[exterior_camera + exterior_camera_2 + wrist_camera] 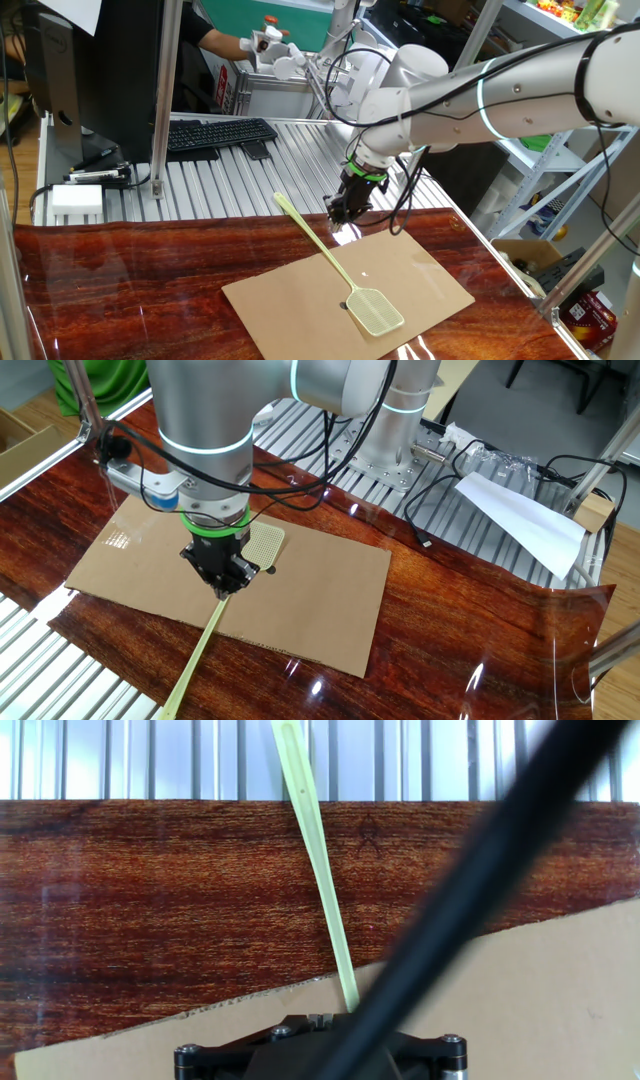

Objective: Swat with a flyswatter

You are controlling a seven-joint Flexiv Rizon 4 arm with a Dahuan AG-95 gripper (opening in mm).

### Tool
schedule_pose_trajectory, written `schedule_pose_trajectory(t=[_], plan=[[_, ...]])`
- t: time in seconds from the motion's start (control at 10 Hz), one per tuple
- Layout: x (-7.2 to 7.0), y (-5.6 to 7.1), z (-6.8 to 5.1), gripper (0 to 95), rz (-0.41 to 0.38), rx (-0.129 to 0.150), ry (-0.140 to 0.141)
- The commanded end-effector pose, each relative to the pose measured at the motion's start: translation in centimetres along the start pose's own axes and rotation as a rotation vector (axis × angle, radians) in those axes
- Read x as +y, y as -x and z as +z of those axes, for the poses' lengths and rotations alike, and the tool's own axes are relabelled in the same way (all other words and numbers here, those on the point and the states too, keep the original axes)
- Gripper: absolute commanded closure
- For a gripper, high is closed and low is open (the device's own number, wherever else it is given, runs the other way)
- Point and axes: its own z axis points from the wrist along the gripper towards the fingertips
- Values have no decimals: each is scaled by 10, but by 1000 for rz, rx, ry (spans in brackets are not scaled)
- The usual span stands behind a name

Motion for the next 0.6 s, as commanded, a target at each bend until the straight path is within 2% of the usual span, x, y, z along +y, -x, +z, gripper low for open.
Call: schedule_pose_trajectory(t=[0.1, 0.4, 0.6], plan=[[0, -1, 0, 950, -5, -9, 3], [0, -1, 0, 950, 0, -2, 1], [0, -1, 0, 950, 2, 18, -3]])
